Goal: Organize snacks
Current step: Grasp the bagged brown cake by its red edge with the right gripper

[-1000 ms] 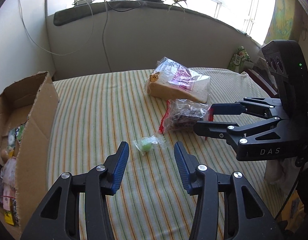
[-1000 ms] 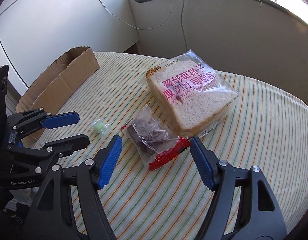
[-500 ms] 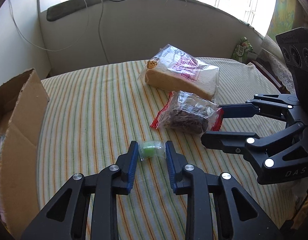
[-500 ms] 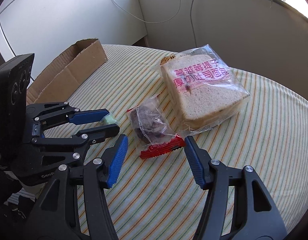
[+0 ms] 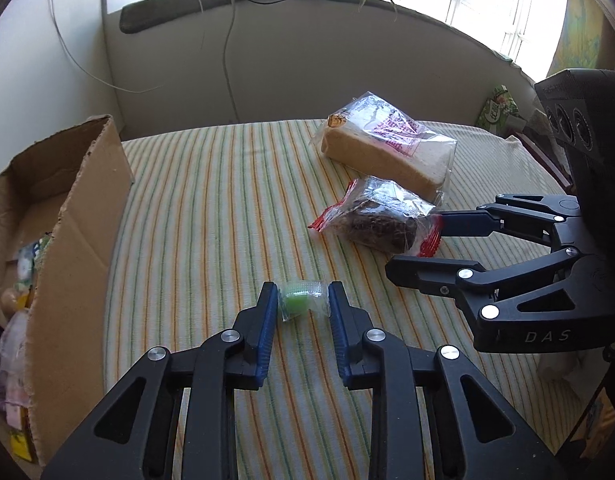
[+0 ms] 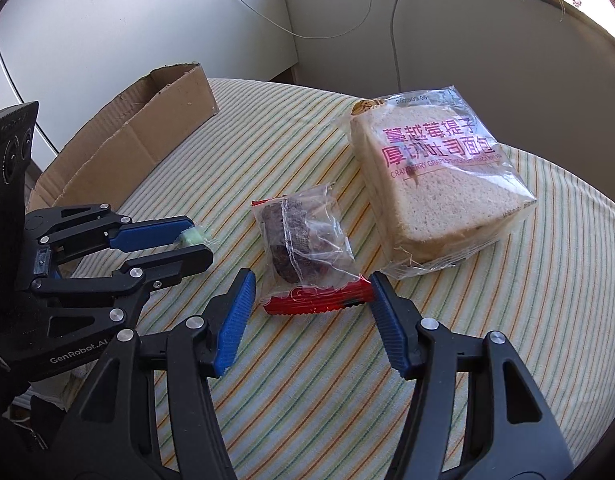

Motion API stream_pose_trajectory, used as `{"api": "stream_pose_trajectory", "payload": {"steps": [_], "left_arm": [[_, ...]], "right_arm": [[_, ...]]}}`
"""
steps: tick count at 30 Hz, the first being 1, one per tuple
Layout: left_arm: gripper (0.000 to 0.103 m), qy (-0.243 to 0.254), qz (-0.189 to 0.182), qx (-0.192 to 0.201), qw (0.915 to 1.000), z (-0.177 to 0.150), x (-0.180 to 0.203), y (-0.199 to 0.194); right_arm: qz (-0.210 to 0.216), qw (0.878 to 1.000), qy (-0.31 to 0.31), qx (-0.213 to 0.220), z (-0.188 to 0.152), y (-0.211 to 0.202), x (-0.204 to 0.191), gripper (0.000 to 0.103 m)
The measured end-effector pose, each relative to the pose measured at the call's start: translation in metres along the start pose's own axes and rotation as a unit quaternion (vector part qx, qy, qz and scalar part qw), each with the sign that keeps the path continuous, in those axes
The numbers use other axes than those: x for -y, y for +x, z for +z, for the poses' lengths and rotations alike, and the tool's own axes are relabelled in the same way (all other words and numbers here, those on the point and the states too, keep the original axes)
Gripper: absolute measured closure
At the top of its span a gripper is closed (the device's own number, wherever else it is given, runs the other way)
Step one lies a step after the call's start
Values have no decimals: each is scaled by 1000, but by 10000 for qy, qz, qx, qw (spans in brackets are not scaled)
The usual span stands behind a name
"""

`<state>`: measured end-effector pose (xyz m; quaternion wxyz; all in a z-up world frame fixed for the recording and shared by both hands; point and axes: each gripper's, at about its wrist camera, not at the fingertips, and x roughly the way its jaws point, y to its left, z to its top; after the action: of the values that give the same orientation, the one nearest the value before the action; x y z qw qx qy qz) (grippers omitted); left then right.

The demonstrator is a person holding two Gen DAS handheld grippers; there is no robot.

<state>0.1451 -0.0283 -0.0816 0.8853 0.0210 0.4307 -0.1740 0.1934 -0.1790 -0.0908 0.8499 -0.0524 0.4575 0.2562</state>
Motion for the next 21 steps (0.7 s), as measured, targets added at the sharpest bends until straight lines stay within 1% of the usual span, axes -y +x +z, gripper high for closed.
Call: {"api": "stream_pose_trajectory", "payload": {"steps": [1, 5, 8, 11, 21], "left_arm": [[79, -4, 4, 4, 10000, -1, -1, -1], [79, 11, 25, 14, 10000, -2, -1, -2], [79, -15, 41, 63, 10000, -2, -1, -4], [79, -59, 49, 125, 9999, -3, -2, -10], [79, -187, 96, 530, 9984, -3, -13, -47]], "right_arm": [[-24, 10000, 21, 24, 1, 1, -1, 47], [0, 9999, 70, 86, 3, 1, -5, 54], [102, 9999, -14, 117, 2, 0, -14, 55], [18, 9997, -161, 165, -1, -4, -23, 56], [-95, 9986, -236, 463, -1, -29, -34, 57]]}}
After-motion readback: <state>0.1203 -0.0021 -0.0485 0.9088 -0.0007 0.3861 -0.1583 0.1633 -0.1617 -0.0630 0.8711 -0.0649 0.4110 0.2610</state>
